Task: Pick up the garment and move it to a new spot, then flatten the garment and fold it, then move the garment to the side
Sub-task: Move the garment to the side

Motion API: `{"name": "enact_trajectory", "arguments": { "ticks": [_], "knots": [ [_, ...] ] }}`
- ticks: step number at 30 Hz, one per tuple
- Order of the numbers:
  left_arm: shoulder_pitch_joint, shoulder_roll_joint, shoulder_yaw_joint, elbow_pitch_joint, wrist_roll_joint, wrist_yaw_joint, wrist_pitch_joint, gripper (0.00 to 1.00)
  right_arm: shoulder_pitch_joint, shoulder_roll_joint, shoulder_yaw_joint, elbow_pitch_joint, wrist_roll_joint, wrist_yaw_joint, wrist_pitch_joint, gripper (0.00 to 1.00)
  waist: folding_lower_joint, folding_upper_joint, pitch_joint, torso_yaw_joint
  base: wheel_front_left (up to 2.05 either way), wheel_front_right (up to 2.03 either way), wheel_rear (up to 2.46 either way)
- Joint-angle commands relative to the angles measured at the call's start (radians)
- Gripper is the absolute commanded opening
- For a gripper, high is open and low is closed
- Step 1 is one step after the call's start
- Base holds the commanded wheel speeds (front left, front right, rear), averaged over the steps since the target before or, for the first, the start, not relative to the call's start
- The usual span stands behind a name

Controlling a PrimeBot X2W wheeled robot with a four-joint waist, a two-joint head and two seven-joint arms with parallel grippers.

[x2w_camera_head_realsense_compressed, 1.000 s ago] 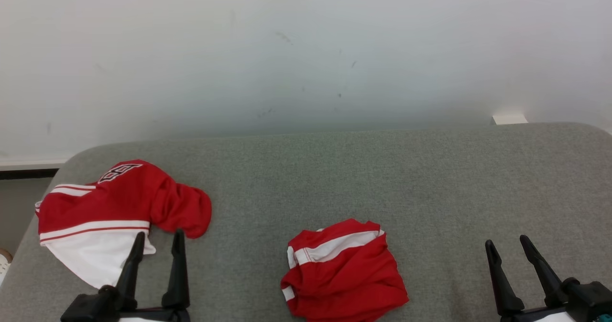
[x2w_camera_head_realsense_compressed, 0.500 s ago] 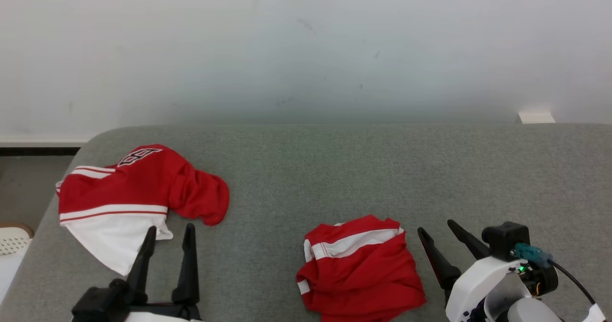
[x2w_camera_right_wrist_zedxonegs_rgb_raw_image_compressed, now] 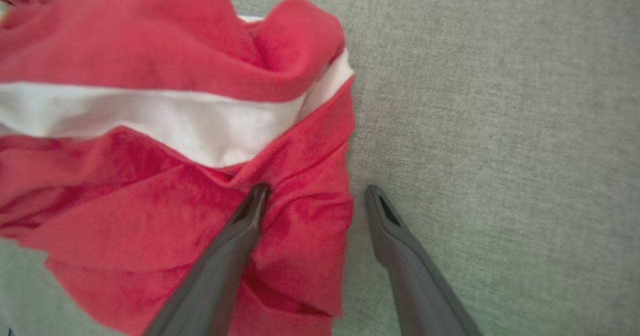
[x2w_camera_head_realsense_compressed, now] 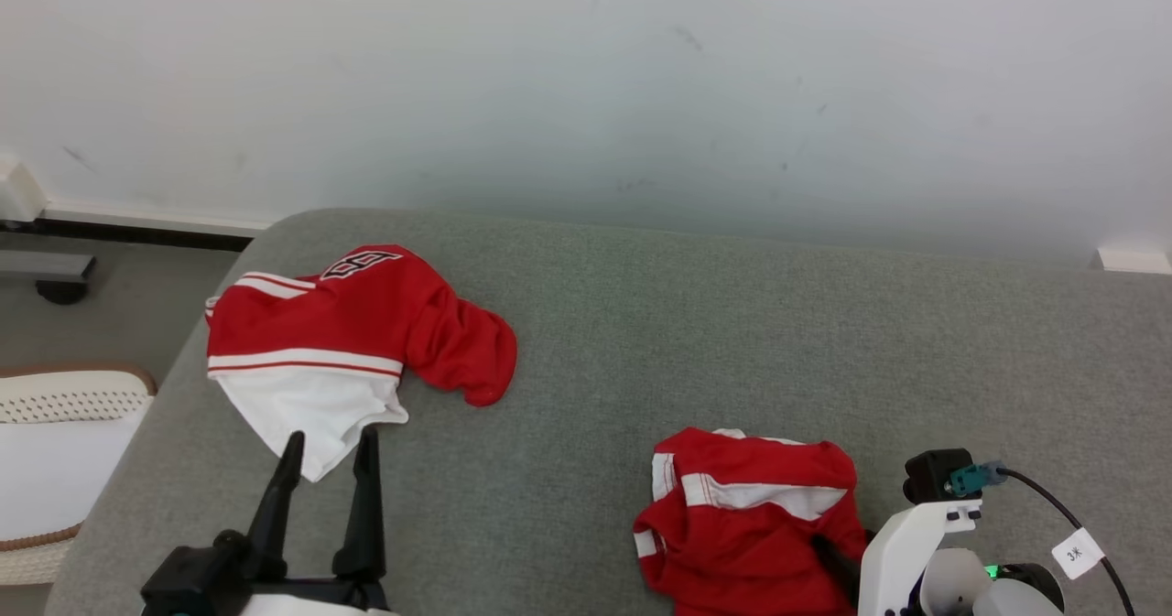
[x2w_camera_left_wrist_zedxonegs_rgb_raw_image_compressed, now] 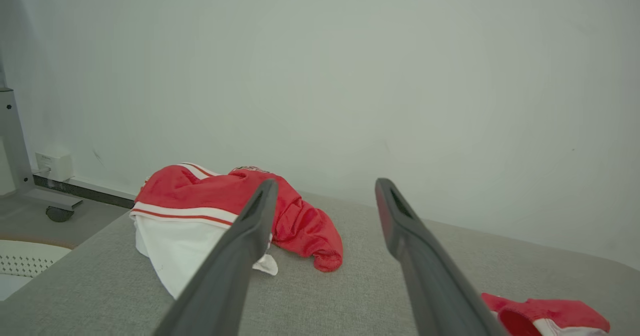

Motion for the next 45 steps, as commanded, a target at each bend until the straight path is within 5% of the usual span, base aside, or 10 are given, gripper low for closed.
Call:
{"name": "enact_trajectory", "arguments": {
  "ticks": [1,5,6,7,8,21,45],
  "knots": [
    [0.006,0.003,0.003,0.000,-0.004,0.000,0.000,1.00,0.020,0.003,0.010,0.021,0.010,-0.002,0.017,1.00,0.0000,0.0000,0.000,0.003,0.00,0.00,0.00],
    [0.009,0.003,0.005,-0.003,-0.004,0.001,0.000,1.00,0.030,0.021,0.028,0.025,0.032,-0.001,0.038,1.00,0.0000,0.0000,0.001,0.007,0.00,0.00,0.00],
    [0.009,0.003,0.006,-0.003,-0.002,0.002,0.000,1.00,0.030,0.026,0.034,0.021,0.041,0.000,0.036,0.72,0.0000,0.0000,0.001,0.007,0.00,0.00,0.00],
    [0.008,0.003,0.006,-0.003,-0.001,0.003,0.000,1.00,0.029,0.029,0.039,0.016,0.051,0.000,0.030,0.30,0.0000,0.0000,0.002,0.006,0.00,0.00,0.00],
    [0.007,0.003,0.006,-0.004,-0.001,0.003,0.000,1.00,0.026,0.030,0.045,0.011,0.059,0.000,0.022,0.00,0.0000,0.0000,0.001,0.005,0.00,0.00,0.00],
    [0.012,0.003,0.004,-0.006,0.012,0.001,0.000,1.00,-0.057,-0.026,0.050,-0.032,0.056,-0.001,-0.204,0.00,0.0000,0.0000,-0.022,-0.070,0.00,0.00,0.00],
    [-0.085,0.004,-0.199,0.058,0.038,-0.031,0.000,1.00,-0.021,-0.122,0.033,-0.060,0.113,-0.001,-0.287,0.00,0.0000,0.0000,-0.004,-0.472,0.00,0.00,0.00]
  ]
}}
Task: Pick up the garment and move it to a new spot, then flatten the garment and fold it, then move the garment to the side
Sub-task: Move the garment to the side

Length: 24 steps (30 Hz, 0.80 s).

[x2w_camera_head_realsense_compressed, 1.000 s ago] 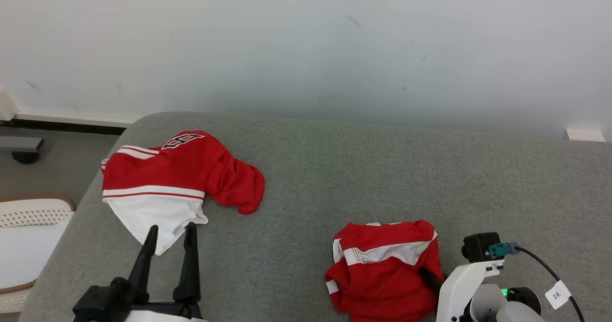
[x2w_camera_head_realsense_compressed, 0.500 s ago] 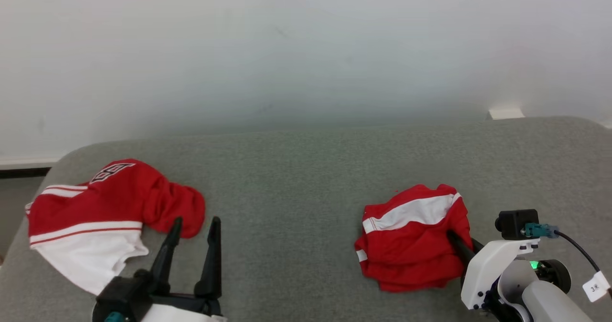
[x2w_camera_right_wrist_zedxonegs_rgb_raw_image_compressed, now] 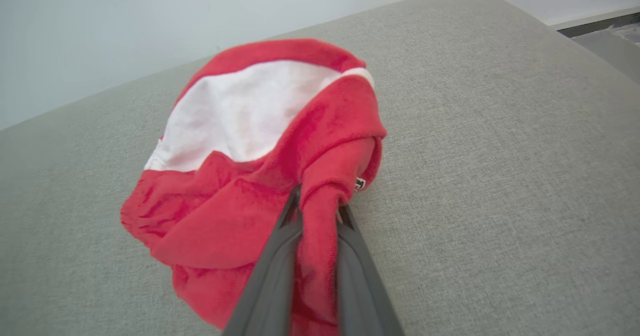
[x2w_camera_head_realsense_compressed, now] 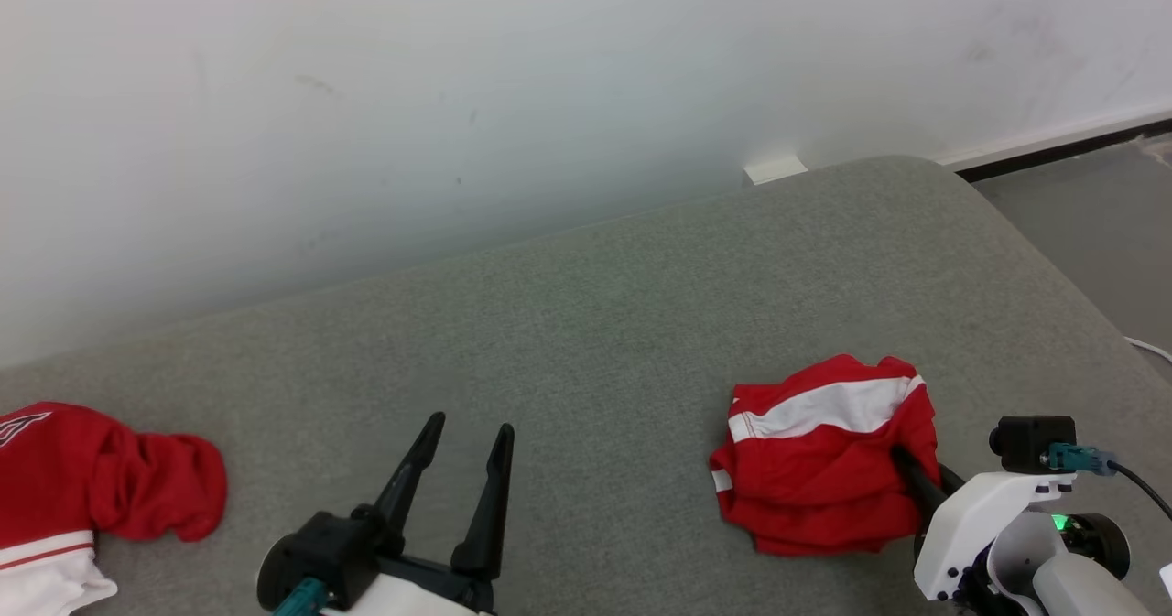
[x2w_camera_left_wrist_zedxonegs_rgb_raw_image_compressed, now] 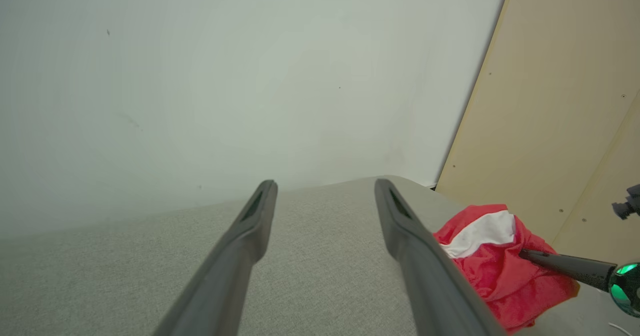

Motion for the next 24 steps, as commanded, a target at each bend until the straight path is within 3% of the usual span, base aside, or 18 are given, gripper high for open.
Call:
{"name": "enact_trajectory", "arguments": {
  "ticks": [1,9,17,24],
  "knots": [
    [-0.008,0.004,-0.001,0.003,-0.001,0.001,0.000,1.00,0.005,-0.002,-0.003,-0.007,0.010,0.001,-0.006,0.00,0.0000,-0.0001,0.013,-0.027,0.00,0.00,0.00],
    [-0.056,0.005,-0.009,0.019,0.058,-0.002,0.000,1.00,-0.067,-0.033,-0.007,-0.031,0.031,0.001,-0.050,0.00,0.0000,-0.0001,0.132,-0.001,0.00,0.00,0.00],
    [-0.128,0.046,0.001,-0.002,0.087,-0.013,0.000,1.00,-0.228,-0.158,0.028,0.016,0.011,0.001,-0.094,0.00,0.0000,-0.0001,0.320,0.069,0.00,0.00,0.00],
    [-0.169,0.081,0.018,-0.028,0.093,-0.018,0.000,1.00,-0.338,-0.281,0.039,0.072,0.006,0.000,-0.096,0.00,0.0000,-0.0001,0.422,0.096,0.00,0.00,0.00]
  ]
}}
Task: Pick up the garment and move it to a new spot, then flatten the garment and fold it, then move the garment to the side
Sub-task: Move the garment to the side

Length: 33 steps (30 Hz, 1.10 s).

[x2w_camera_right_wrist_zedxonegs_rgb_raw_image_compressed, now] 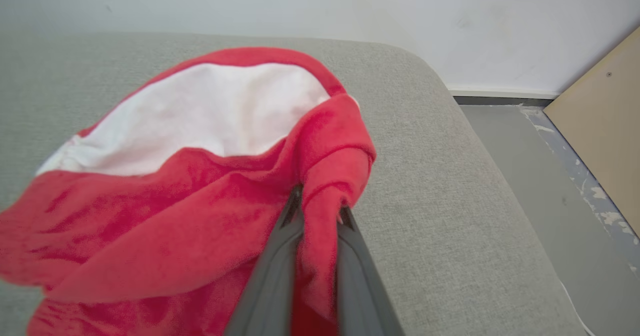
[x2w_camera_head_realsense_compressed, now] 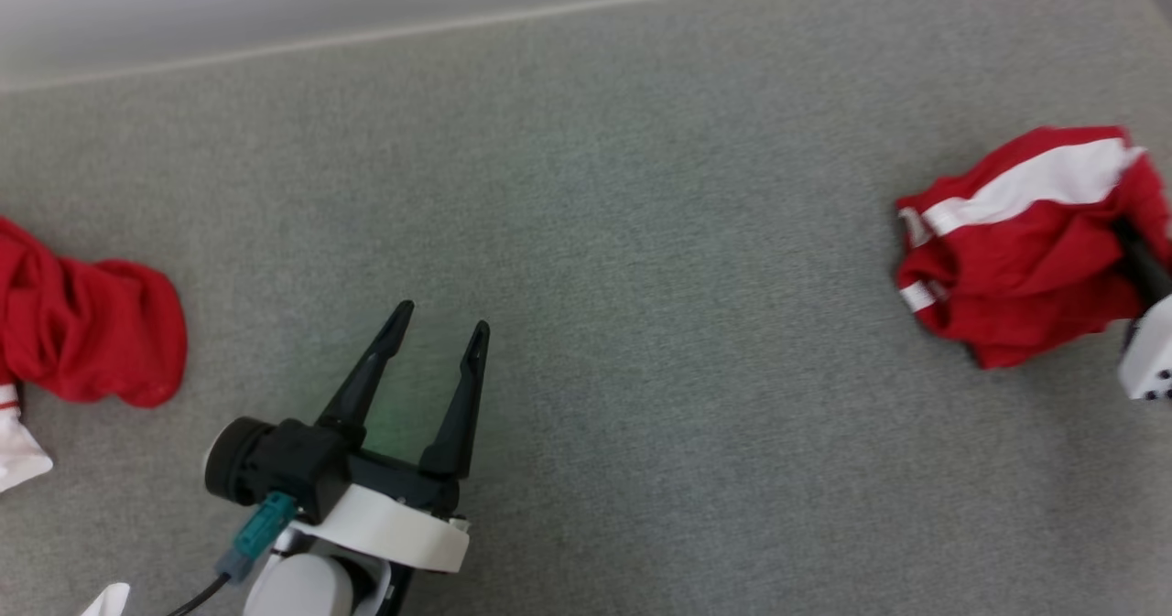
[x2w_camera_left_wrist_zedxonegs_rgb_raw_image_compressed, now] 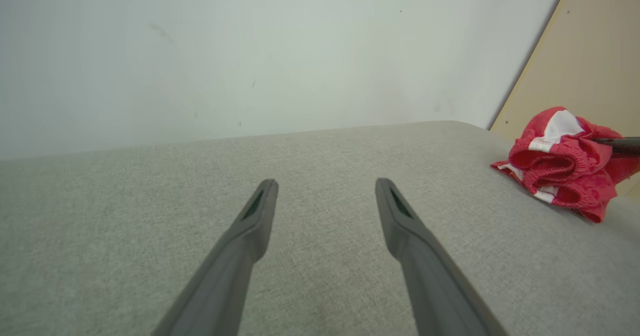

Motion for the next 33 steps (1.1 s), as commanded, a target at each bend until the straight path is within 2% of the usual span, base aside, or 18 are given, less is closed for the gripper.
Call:
{"name": "enact_trajectory", "arguments": {
  "ticks": [1,10,14,15,16,17,27,33],
  "knots": [
    [-0.012,0.011,0.004,-0.007,0.010,-0.003,0.000,1.00,-0.019,-0.030,0.001,0.019,-0.004,0.000,-0.004,0.00,-0.0001,-0.0001,0.048,0.029,0.00,0.00,0.00],
    [-0.016,0.021,0.023,-0.029,0.010,-0.005,0.000,1.00,-0.039,-0.171,0.017,0.118,0.021,-0.001,0.031,0.00,-0.0001,-0.0001,0.088,0.033,0.00,0.00,0.00],
    [-0.020,0.026,0.031,-0.035,0.010,-0.006,0.000,1.00,-0.054,-0.195,0.030,0.174,0.027,-0.001,0.044,0.00,-0.0001,-0.0001,0.100,0.030,0.00,0.00,0.00],
    [-0.022,0.026,0.032,-0.035,0.009,-0.006,0.000,1.00,-0.059,-0.199,0.031,0.191,0.028,-0.001,0.041,0.27,-0.0001,-0.0001,0.101,0.029,0.00,0.00,0.00],
    [-0.024,0.026,0.032,-0.034,0.009,-0.006,0.000,1.00,-0.064,-0.198,0.031,0.209,0.029,-0.001,0.036,0.62,-0.0001,-0.0001,0.100,0.030,0.00,0.00,0.00],
    [-0.025,0.024,0.032,-0.032,0.008,-0.006,0.000,1.00,-0.067,-0.198,0.030,0.227,0.028,-0.001,0.028,1.00,-0.0001,-0.0001,0.097,0.030,0.00,0.00,0.00],
    [0.005,0.002,0.062,-0.016,-0.010,-0.006,0.000,1.00,-0.096,-0.210,0.048,0.355,-0.024,-0.001,-0.058,1.00,-0.0001,-0.0001,0.001,0.040,0.00,0.00,0.00],
    [0.057,-0.018,0.128,-0.008,-0.021,0.000,0.000,1.00,-0.119,-0.185,0.072,0.287,-0.040,-0.001,-0.172,1.00,-0.0001,-0.0001,-0.132,0.066,0.00,0.00,0.00]
  ]
}}
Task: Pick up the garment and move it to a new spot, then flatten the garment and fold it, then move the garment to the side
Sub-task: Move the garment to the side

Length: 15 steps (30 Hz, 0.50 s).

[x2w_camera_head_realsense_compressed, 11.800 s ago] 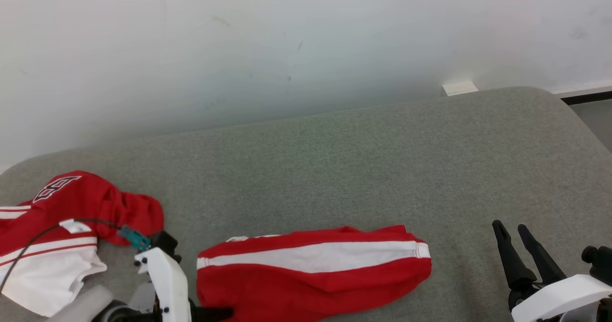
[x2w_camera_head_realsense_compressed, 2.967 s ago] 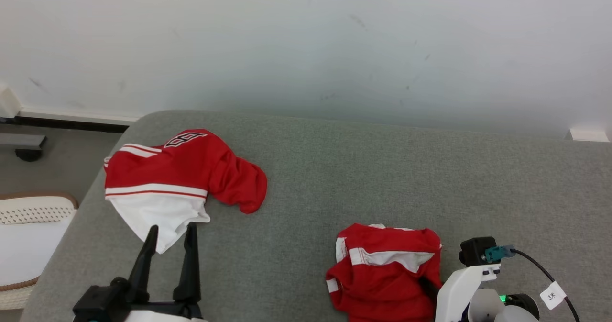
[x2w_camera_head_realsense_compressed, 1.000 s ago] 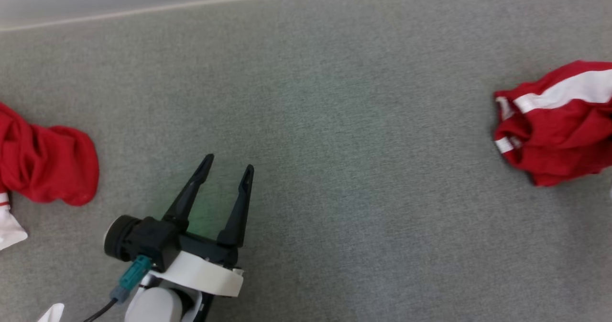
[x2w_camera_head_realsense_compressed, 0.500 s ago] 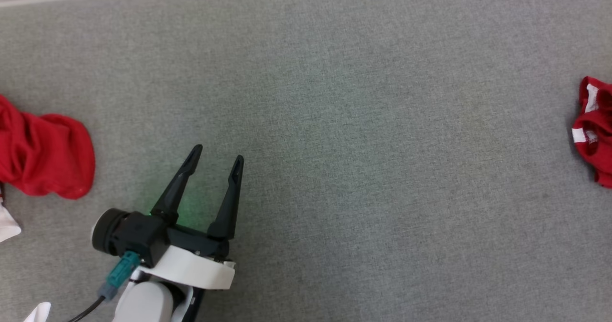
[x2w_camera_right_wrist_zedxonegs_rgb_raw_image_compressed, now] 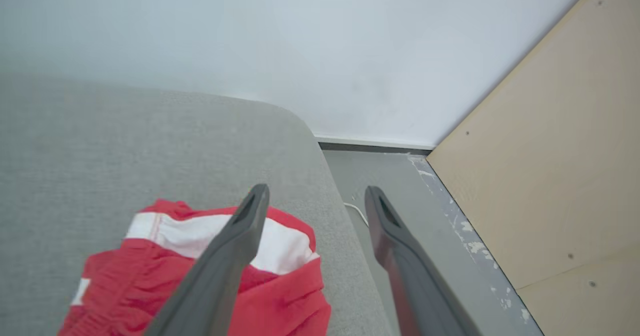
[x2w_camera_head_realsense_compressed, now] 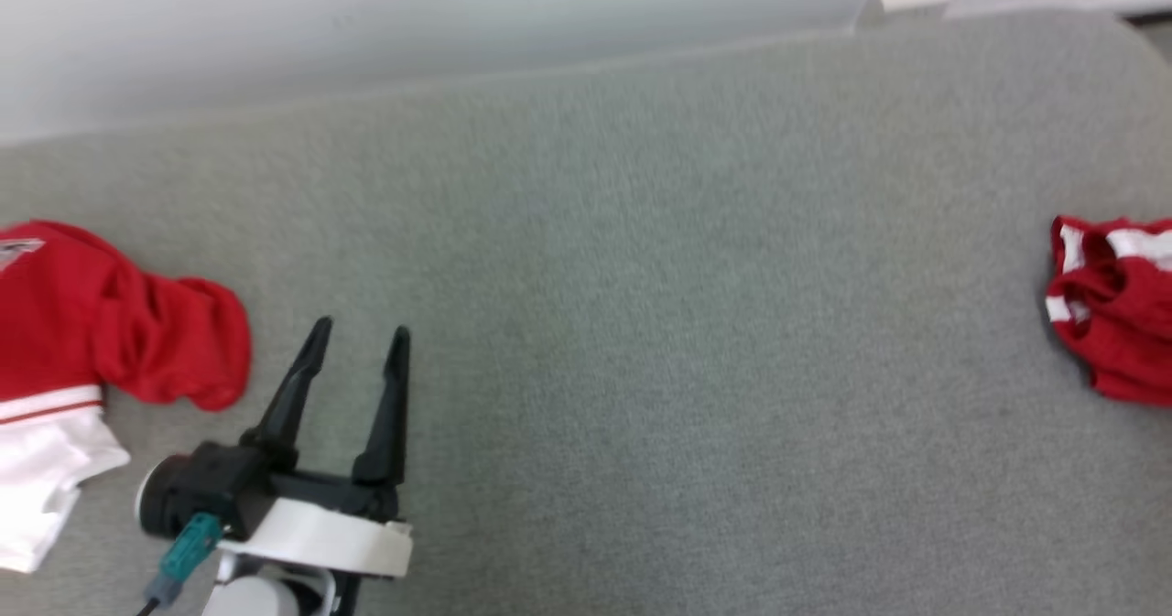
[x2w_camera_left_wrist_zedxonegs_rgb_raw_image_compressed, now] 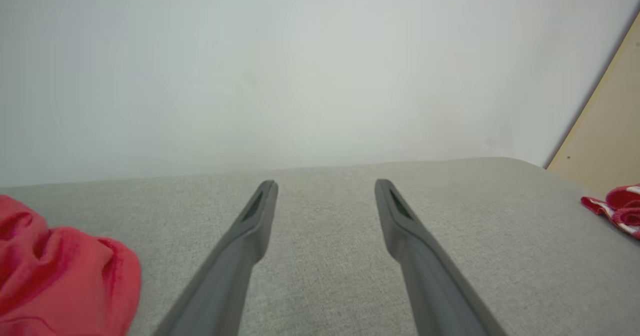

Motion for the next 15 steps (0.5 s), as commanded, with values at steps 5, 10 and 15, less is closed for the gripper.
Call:
{"name": "enact_trajectory", "arguments": {
  "ticks": [5,10,15],
  "knots": [
    [0.065,-0.014,0.058,0.005,-0.009,0.008,0.000,1.00,0.039,0.021,0.029,-0.120,0.005,-0.002,-0.065,1.00,0.0000,0.0000,-0.176,0.057,0.00,0.00,0.00],
    [0.126,-0.027,0.101,0.014,-0.005,0.011,0.000,1.00,0.133,0.068,0.010,-0.263,0.017,-0.002,-0.099,1.00,0.0000,0.0000,-0.280,0.094,0.00,0.00,0.00],
    [0.155,-0.036,0.128,0.002,0.000,0.014,0.000,1.00,0.273,0.141,-0.066,-0.418,0.000,-0.002,-0.108,1.00,0.0000,0.0000,-0.314,0.121,0.00,0.00,0.00]
  ]
}}
